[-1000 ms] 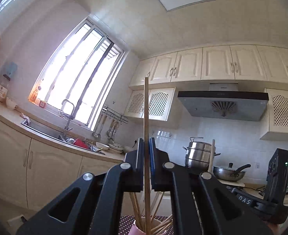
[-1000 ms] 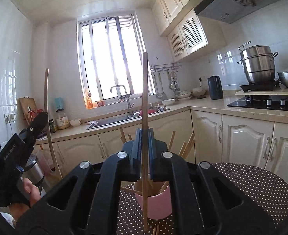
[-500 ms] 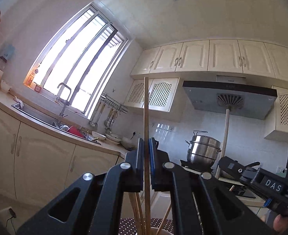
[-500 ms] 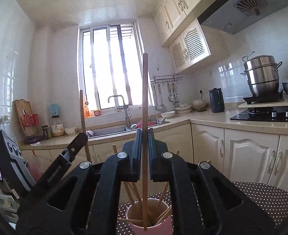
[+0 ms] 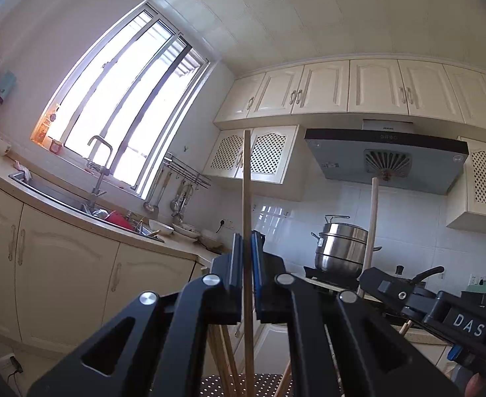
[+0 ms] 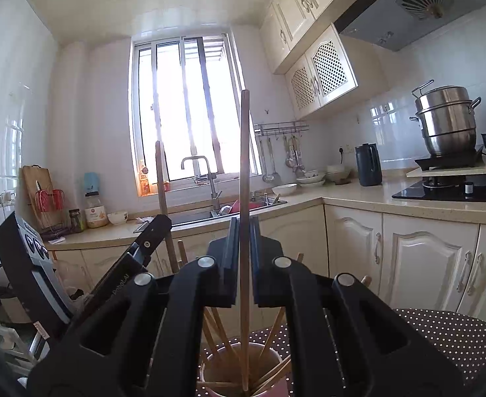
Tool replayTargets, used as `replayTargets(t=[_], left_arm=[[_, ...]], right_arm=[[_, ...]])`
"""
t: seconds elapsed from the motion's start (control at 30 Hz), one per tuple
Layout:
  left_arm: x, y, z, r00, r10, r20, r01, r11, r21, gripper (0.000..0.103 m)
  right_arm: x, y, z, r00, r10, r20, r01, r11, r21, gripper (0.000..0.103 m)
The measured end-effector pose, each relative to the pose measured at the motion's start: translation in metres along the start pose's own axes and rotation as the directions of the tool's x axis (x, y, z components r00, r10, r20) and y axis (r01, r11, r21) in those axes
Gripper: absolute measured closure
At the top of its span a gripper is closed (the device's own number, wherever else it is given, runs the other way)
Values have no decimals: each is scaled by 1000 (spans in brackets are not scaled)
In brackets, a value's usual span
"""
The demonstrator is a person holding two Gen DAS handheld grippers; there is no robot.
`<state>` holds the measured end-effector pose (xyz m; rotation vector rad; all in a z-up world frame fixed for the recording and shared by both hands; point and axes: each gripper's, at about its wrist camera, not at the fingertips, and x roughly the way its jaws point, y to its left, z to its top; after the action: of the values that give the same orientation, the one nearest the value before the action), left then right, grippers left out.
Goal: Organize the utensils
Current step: 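Lift both held chopsticks upright above the pink cup, then lower both chopsticks into the pink cup and open both tools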
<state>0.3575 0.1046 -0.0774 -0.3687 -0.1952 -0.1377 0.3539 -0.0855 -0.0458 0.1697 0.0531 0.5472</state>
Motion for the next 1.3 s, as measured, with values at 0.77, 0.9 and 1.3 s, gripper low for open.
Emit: replayTargets(t=[0.77,0.9,1.3], left_arm=[[-28,2,-18,976,-15,-217,34,996,84,64],[-38,3,-14,973,-18,-228,39,995,87,61],[-64,5,2,958,58,-280,-28,994,108,38]], right_arm=[[-12,9,-30,990,-18,-139,19,1000,4,96],[-16,12,-34,987,-28,-160,27,1000,-5,96],[-29,21,-35,973,-77,-218,79,997,1,95]])
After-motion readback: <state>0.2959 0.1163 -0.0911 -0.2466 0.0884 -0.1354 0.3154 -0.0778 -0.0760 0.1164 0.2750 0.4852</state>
